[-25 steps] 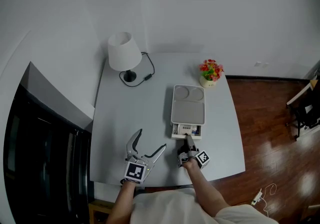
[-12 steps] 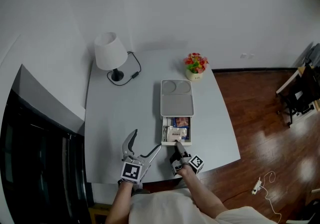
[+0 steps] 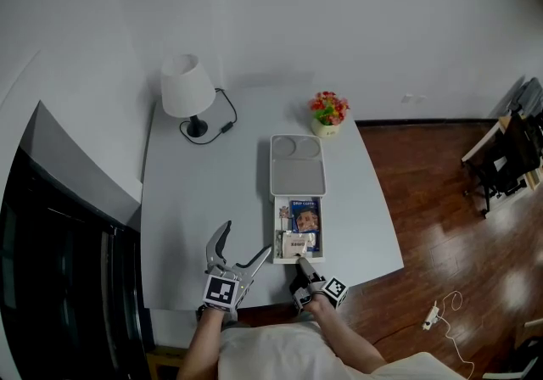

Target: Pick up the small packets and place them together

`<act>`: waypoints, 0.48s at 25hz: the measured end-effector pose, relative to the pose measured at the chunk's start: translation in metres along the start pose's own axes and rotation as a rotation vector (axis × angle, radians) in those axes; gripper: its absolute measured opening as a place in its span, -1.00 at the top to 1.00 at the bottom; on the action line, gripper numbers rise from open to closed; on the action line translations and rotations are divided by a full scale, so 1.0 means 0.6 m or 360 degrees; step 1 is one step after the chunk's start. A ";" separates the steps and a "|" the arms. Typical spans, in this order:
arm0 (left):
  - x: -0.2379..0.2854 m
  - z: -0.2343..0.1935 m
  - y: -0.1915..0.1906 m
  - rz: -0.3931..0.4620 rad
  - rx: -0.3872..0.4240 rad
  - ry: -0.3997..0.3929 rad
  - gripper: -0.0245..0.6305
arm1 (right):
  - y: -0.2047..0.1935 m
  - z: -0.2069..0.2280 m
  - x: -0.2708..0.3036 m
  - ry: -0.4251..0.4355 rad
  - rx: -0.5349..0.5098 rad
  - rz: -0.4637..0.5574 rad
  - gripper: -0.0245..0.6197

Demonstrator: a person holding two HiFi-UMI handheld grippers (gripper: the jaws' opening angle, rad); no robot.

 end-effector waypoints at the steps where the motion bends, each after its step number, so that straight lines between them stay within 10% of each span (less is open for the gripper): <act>1: -0.001 -0.001 -0.003 -0.0001 -0.0006 0.0004 -0.42 | -0.002 0.001 -0.005 0.0003 -0.0002 -0.0004 0.40; 12: 0.008 -0.017 0.009 0.0018 0.0019 0.0003 -0.42 | -0.006 0.006 -0.003 -0.0187 -0.0149 -0.0147 0.27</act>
Point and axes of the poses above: the fingertips, and each gripper's own axes: x forward along the fingers, z to its right, y out of its top, the point moved 1 cm from there along -x, backward along the fingers, and after that the axes turned 7 degrees about -y, right-handed, at the moved point
